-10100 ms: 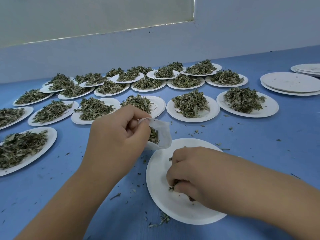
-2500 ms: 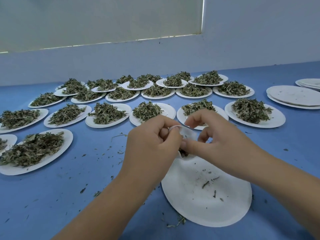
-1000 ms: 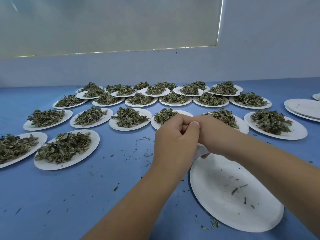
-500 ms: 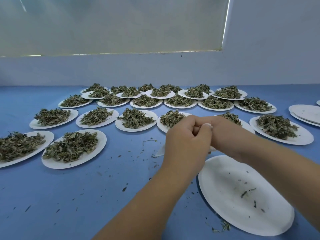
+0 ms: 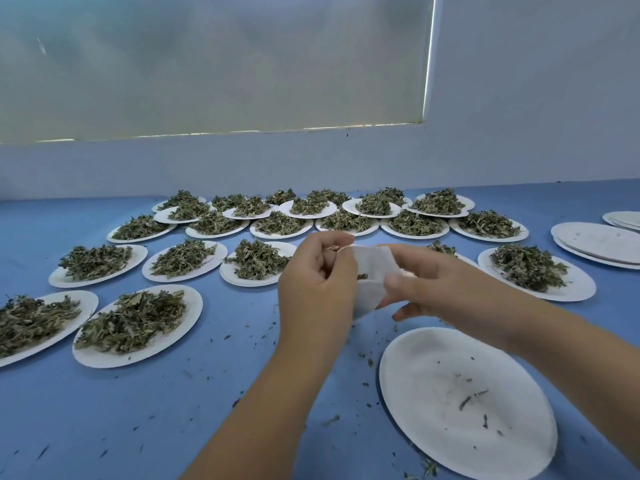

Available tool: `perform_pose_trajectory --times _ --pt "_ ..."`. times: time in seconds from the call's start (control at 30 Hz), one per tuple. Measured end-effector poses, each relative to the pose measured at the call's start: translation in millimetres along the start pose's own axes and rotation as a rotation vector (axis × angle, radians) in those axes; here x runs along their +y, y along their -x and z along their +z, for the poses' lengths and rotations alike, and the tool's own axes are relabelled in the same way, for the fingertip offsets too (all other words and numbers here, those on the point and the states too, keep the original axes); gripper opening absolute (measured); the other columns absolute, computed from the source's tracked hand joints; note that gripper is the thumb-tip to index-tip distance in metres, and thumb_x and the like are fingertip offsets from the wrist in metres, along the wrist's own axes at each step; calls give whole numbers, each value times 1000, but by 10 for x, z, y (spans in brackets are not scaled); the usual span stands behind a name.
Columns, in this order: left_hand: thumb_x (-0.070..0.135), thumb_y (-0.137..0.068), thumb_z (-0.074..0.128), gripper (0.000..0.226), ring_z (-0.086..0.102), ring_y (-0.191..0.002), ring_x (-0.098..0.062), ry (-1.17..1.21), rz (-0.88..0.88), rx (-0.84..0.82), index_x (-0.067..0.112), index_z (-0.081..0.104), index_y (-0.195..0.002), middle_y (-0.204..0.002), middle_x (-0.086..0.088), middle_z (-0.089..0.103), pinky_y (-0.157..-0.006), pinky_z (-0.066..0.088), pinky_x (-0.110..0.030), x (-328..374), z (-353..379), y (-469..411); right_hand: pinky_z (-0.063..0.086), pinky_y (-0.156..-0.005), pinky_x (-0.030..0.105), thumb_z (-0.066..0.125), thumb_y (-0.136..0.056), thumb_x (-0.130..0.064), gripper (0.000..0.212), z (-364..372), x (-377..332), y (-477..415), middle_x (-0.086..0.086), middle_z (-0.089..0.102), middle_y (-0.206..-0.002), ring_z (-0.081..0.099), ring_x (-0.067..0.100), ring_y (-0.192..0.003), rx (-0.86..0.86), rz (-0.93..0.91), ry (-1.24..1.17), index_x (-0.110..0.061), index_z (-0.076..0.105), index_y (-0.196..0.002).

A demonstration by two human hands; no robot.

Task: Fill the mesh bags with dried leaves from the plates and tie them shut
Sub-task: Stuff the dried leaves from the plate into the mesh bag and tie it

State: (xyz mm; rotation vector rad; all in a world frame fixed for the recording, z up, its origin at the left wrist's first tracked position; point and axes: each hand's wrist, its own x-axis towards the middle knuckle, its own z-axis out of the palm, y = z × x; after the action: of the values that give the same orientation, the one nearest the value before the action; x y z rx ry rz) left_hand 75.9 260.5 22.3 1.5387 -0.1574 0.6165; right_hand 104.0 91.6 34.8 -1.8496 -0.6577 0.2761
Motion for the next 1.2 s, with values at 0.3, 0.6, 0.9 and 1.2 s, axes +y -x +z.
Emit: perform_pose_trajectory --times 0.3,0.6,0.9,1.2 --pt "15 -79 56 23 54 -62 -11 104 143 -106 32 71 -82 -69 -9 55 -54 48 -24 170 18 210 51 -69 19 79 -72 -19 40 236 -1 195 -17 69 -94 64 -2 -84 53 -96 157 -43 62 -98" --pt "30 -83 54 19 31 -39 -7 167 -35 -90 30 68 -97 -66 -1 52 -39 29 -19 291 -527 182 42 -57 7 73 -80 -23 14 531 -182 23 -16 68 -79 58 -6 -67 109 -138 71 -35 69 -86" --pt "40 -80 66 26 63 -77 -15 -344 -100 27 58 58 -97 -102 13 60 -66 56 -30 476 -1558 481 46 -57 13 77 -75 -32 29 1423 -604 -480 -11 71 -90 65 0 -74 -3 -144 -25 -31 65 -101" --pt "33 -78 73 22 48 -51 -1 -664 -187 277 44 64 -95 -70 28 63 -48 39 -11 741 -3052 940 58 -74 41 74 -82 -27 24 3002 -1098 -887 7 74 -91 71 24 -84 -214 -126 -259 -12 68 -99"
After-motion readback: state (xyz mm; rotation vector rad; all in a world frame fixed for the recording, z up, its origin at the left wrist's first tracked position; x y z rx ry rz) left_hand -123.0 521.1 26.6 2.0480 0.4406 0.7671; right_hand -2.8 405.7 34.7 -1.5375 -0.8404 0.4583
